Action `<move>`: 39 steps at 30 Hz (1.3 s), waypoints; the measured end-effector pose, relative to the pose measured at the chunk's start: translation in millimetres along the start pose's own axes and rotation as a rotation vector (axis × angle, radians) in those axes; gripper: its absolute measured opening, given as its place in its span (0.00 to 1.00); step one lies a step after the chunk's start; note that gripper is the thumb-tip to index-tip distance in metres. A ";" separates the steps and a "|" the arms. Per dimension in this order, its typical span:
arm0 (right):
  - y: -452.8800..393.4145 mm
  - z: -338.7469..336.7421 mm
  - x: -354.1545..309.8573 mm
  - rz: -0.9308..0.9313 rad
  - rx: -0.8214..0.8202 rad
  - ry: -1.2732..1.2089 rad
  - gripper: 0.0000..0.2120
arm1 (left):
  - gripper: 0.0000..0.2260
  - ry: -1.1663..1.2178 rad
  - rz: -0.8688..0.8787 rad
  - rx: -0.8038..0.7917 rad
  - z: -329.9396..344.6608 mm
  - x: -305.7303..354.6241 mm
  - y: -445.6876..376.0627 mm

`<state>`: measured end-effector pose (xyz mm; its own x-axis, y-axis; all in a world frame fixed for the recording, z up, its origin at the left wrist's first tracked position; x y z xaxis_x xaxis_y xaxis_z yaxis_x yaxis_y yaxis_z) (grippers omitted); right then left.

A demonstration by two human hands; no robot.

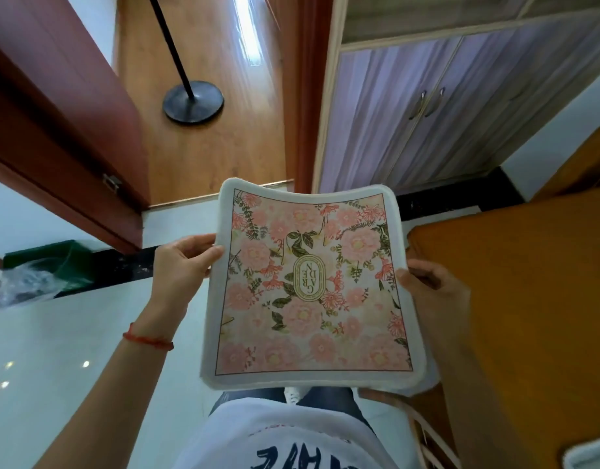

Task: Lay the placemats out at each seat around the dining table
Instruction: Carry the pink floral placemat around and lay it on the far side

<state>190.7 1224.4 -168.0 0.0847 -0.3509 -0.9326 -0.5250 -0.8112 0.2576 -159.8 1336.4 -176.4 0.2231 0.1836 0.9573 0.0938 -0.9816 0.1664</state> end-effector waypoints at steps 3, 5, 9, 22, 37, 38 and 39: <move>-29.8 -5.5 -0.9 0.030 0.060 0.000 0.07 | 0.08 0.017 -0.002 -0.038 21.8 10.0 -36.0; -50.2 -7.8 -1.8 0.053 0.103 -0.012 0.05 | 0.07 0.019 0.000 -0.077 36.7 15.7 -62.2; -90.6 -9.5 -9.1 0.100 0.204 -0.038 0.03 | 0.09 0.022 0.016 -0.155 70.1 33.8 -119.4; -190.0 -16.9 -39.3 0.174 0.510 -0.140 0.05 | 0.11 -0.101 0.101 -0.410 195.4 101.8 -296.3; -206.0 -91.4 -24.5 0.273 0.796 -0.232 0.05 | 0.12 -0.209 0.230 -0.693 376.8 146.2 -327.2; -207.9 -98.3 -21.8 0.281 0.814 -0.239 0.05 | 0.12 -0.214 0.242 -0.707 389.0 149.2 -326.6; -209.8 -105.2 -19.1 0.290 0.833 -0.250 0.05 | 0.12 -0.218 0.249 -0.721 401.1 152.4 -325.9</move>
<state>388.3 1352.1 -177.6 -0.2810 -0.2979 -0.9123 -0.9461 -0.0735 0.3154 232.9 1705.4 -179.5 0.3467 -0.1128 0.9312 -0.6191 -0.7733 0.1368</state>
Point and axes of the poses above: each hand's wrist, its own y-axis away from the middle knuckle, its own z-axis out of the palm, x = y × z, the point moved 10 cm from there along -y, towards the middle knuckle, and after that the axes turned 4 degrees about z, right-handed, at the moved point
